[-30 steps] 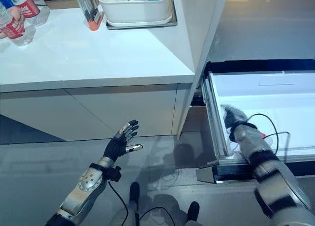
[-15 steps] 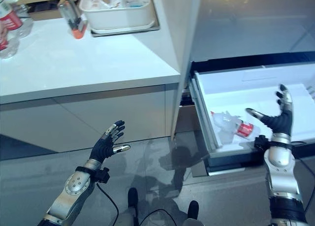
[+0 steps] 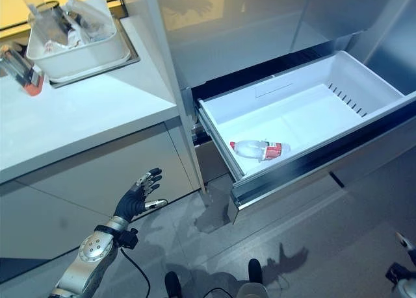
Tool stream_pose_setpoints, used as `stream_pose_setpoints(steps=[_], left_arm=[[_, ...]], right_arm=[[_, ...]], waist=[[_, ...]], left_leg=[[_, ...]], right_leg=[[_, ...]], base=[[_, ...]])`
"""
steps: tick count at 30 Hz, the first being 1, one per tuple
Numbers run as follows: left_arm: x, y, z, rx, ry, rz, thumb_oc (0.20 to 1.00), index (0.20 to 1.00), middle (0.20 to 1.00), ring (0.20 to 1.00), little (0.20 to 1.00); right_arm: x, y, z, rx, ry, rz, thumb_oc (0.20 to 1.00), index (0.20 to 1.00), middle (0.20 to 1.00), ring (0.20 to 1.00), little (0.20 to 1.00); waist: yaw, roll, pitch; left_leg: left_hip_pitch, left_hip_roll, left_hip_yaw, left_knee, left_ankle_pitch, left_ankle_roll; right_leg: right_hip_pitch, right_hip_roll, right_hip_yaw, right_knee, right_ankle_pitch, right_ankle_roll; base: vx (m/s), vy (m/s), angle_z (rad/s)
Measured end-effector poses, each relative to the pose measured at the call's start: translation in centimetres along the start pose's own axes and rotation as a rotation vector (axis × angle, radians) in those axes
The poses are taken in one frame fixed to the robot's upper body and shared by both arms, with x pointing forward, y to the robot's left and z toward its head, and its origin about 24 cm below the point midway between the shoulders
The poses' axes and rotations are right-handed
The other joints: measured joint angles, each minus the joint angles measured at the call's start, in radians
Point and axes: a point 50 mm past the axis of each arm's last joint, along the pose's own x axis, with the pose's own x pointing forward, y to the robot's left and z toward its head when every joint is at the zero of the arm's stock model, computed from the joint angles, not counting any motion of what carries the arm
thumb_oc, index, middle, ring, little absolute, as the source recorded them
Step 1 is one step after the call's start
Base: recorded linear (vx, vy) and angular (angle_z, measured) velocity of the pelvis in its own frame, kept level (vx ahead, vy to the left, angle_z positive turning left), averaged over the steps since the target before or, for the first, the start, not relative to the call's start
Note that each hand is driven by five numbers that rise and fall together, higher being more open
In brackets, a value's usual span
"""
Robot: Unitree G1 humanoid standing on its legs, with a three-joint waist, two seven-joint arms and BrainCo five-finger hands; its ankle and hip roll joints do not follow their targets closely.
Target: Take the drinks into the refrigerator
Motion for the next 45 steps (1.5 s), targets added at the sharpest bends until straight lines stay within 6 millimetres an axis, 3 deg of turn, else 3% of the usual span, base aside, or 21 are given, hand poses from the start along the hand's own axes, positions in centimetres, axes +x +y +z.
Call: stream_pose_setpoints(steps=[3, 4, 5, 6, 10, 13, 14, 15, 16, 19, 20, 22, 25, 28, 33, 37, 38, 39, 42, 45], left_arm=[[-0.1, -0.6, 0.8, 0.023, -0.022, -0.077, 1.000, 1.000, 1.000, 1.000, 1.000], [-0.2, -1.0, 1.2, 0.039, -0.036, -0.119, 1.000, 1.000, 1.000, 1.000, 1.000], [-0.2, -1.1, 1.5, 0.048, -0.042, -0.139, 1.000, 1.000, 1.000, 1.000, 1.000], [-0.5, -1.2, 1.4, 0.049, -0.038, -0.155, 1.000, 1.000, 1.000, 1.000, 1.000], [-1.2, -1.4, 0.8, 0.058, -0.001, -0.197, 1.000, 1.000, 1.000, 1.000, 1.000], [-2.0, -2.1, -0.2, 0.088, 0.047, -0.234, 1.000, 1.000, 1.000, 1.000, 1.000], [-1.9, -2.3, -0.3, 0.093, 0.050, -0.244, 1.000, 1.000, 1.000, 1.000, 1.000], [-2.0, -2.6, -0.4, 0.112, 0.049, -0.256, 1.000, 1.000, 1.000, 1.000, 1.000], [-2.0, -2.8, -0.4, 0.116, 0.052, -0.264, 1.000, 1.000, 1.000, 1.000, 1.000], [-2.2, -3.2, -0.7, 0.156, 0.062, -0.279, 1.000, 1.000, 1.000, 1.000, 1.000], [-2.2, -3.2, -0.7, 0.166, 0.063, -0.279, 1.000, 1.000, 1.000, 1.000, 1.000], [-2.3, -3.3, -0.9, 0.178, 0.071, -0.278, 1.000, 1.000, 1.000, 1.000, 1.000], [-2.3, -3.3, -0.9, 0.182, 0.065, -0.261, 1.000, 1.000, 1.000, 1.000, 1.000], [-2.1, -3.2, -0.9, 0.185, 0.061, -0.253, 1.000, 1.000, 1.000, 1.000, 1.000], [-1.8, -3.5, -0.7, 0.184, 0.045, -0.244, 1.000, 1.000, 1.000, 1.000, 1.000], [-1.3, -3.7, -0.3, 0.170, 0.018, -0.214, 1.000, 1.000, 1.000, 1.000, 1.000], [-1.0, -3.7, -0.1, 0.167, 0.006, -0.201, 1.000, 1.000, 1.000, 1.000, 1.000], [-0.9, -3.8, 0.0, 0.162, -0.001, -0.192, 1.000, 1.000, 1.000, 1.000, 1.000], [0.0, -3.8, 0.7, 0.161, -0.039, -0.169, 1.000, 1.000, 1.000, 1.000, 1.000], [0.4, -3.5, 1.1, 0.173, -0.059, -0.149, 1.000, 1.000, 1.000, 1.000, 1.000]], right_arm=[[-0.4, -1.3, -2.5, -0.059, 0.104, -0.028, 1.000, 1.000, 1.000, 1.000, 1.000], [-0.8, -1.9, -3.7, -0.106, 0.152, -0.019, 0.489, 0.489, 0.489, 0.489, 0.489], [-0.9, -2.0, -4.2, -0.126, 0.177, -0.015, 0.413, 0.413, 0.413, 0.413, 0.413], [-1.1, -1.5, -4.6, -0.168, 0.196, 0.019, 0.200, 0.200, 0.200, 0.200, 0.200], [-1.6, 1.1, -4.6, -0.371, 0.148, 0.209, 0.200, 0.200, 0.200, 0.200, 0.200], [-2.2, 5.8, -2.3, -0.516, -0.010, 0.406, 0.200, 0.200, 0.200, 0.200, 0.200], [-2.3, 6.1, -2.2, -0.559, -0.035, 0.434, 0.200, 0.200, 0.200, 0.200, 0.200], [-2.4, 7.7, -0.8, -0.587, -0.109, 0.482, 0.200, 0.200, 0.200, 0.200, 0.200], [-2.6, 8.4, -0.1, -0.604, -0.151, 0.506, 0.200, 0.200, 0.200, 0.200, 0.200], [-3.3, 12.5, 4.7, -0.600, -0.367, 0.584, 0.200, 0.200, 0.200, 0.200, 0.200], [-3.4, 12.8, 5.2, -0.607, -0.395, 0.593, 0.200, 0.200, 0.200, 0.200, 0.200], [-4.2, 15.2, 8.8, -0.606, -0.544, 0.634, 0.200, 0.200, 0.200, 0.200, 0.200], [-4.2, 16.0, 10.5, -0.671, -0.601, 0.642, 0.200, 0.200, 0.200, 0.200, 0.200], [-4.5, 17.1, 11.6, -0.717, -0.642, 0.664, 0.200, 0.200, 0.200, 0.200, 0.200], [-5.7, 19.9, 17.6, -0.788, -0.844, 0.665, 0.200, 0.200, 0.200, 0.200, 0.200], [-8.3, 22.1, 24.0, -0.712, -1.027, 0.639, 0.200, 0.200, 0.200, 0.200, 0.200], [-9.6, 22.7, 26.4, -0.671, -1.094, 0.625, 0.200, 0.200, 0.200, 0.200, 0.200], [-10.1, 23.0, 27.3, -0.657, -1.120, 0.619, 0.200, 0.200, 0.200, 0.200, 0.200], [-14.5, 23.9, 33.3, -0.509, -1.297, 0.586, 0.200, 0.200, 0.200, 0.200, 0.200], [-18.4, 24.8, 36.5, -0.428, -1.416, 0.589, 0.200, 0.200, 0.200, 0.200, 0.200]], waist=[[-0.006, 0.011, -0.007], [-0.010, 0.015, -0.009], [-0.014, 0.014, -0.008], [-0.021, 0.016, -0.009], [-0.021, 0.023, -0.010], [-0.003, 0.040, -0.018], [0.002, 0.039, -0.018], [0.029, 0.046, -0.018], [0.027, 0.046, -0.018], [0.067, 0.048, -0.016], [0.068, 0.048, -0.016], [0.095, 0.043, -0.014], [0.117, 0.024, 0.000], [0.112, 0.011, 0.006], [0.116, 0.016, 0.018], [0.127, 0.022, 0.034], [0.144, 0.023, 0.046], [0.147, 0.023, 0.046], [0.196, 0.023, 0.069], [0.255, 0.009, 0.083]], left_leg=[[0.001, 0.006, 0.012, 0.000, 0.000, -0.001], [0.004, 0.006, 0.013, 0.000, 0.000, -0.001], [0.007, 0.007, 0.012, 0.000, 0.000, -0.001], [0.013, 0.006, 0.013, 0.000, 0.000, -0.002], [0.019, 0.009, 0.016, 0.000, 0.000, -0.001], [0.020, 0.008, 0.016, 0.000, 0.000, -0.001], [0.022, 0.009, 0.020, 0.000, 0.000, -0.002], [0.019, 0.009, 0.016, 0.000, 0.000, -0.001], [0.018, 0.009, 0.015, 0.000, 0.001, -0.001], [0.014, 0.009, 0.004, 0.000, 0.003, 0.000], [0.014, 0.008, 0.003, 0.001, 0.003, -0.001], [0.002, 0.008, -0.012, 0.002, 0.008, -0.004], [-0.028, 0.007, -0.033, 0.006, 0.021, -0.003], [-0.053, 0.006, -0.049, 0.006, 0.029, 0.000], [-0.092, 0.009, -0.061, 0.004, 0.045, 0.008], [-0.127, 0.009, -0.091, 0.002, 0.059, 0.009], [-0.135, 0.009, -0.098, 0.005, 0.063, 0.010], [-0.144, 0.009, -0.106, 0.005, 0.066, 0.010], [-0.169, 0.008, -0.137, 0.006, 0.080, 0.004], [-0.182, 0.002, -0.159, 0.007, 0.085, 0.005]], right_leg=[[-0.006, 0.006, 0.012, 0.003, 0.005, -0.003], [-0.004, 0.007, 0.012, 0.004, 0.006, -0.003], [-0.001, 0.008, 0.012, 0.004, 0.007, -0.004], [0.004, 0.007, 0.013, 0.004, 0.008, -0.003], [0.007, 0.009, 0.017, -0.001, 0.008, -0.004], [0.009, 0.008, 0.018, -0.001, 0.008, -0.004], [0.007, 0.009, 0.020, -0.001, 0.008, -0.004], [0.008, 0.009, 0.018, -0.001, 0.008, -0.004], [0.007, 0.009, 0.017, -0.001, 0.008, -0.004], [0.012, 0.009, 0.004, -0.001, 0.009, -0.005], [0.011, 0.009, 0.003, -0.001, 0.009, -0.005], [0.012, 0.009, -0.013, 0.004, 0.008, -0.005], [-0.003, 0.009, -0.034, 0.004, 0.011, -0.007], [-0.016, 0.008, -0.050, 0.004, 0.015, -0.008], [-0.051, 0.012, -0.058, -0.001, 0.027, -0.011], [-0.069, 0.015, -0.080, -0.001, 0.036, -0.014], [-0.071, 0.016, -0.087, -0.001, 0.038, -0.015], [-0.074, 0.016, -0.096, -0.001, 0.038, -0.015], [-0.078, 0.018, -0.128, 0.004, 0.040, -0.017], [-0.076, 0.016, -0.149, 0.005, 0.039, -0.016]], base=[[0.01, -0.001, -0.16], [0.00, 0.000, 0.00], [0.00, 0.000, 0.00], [0.00, 0.000, 0.00], [0.00, 0.000, 0.00], [0.00, 0.002, -0.01], [0.00, 0.000, 0.00], [0.00, 0.000, 0.00], [0.00, -0.005, 0.10], [-0.01, 0.008, 0.09], [-0.03, 0.015, 0.08], [-0.04, 0.011, 0.17], [-0.04, 0.015, 0.19], [-0.02, 0.030, 0.13], [-0.03, 0.039, 0.05], [-0.01, 0.034, 0.14], [0.00, 0.023, 0.17], [-0.01, 0.004, 0.25], [0.01, 0.013, 0.25], [0.01, 0.012, 0.26]])
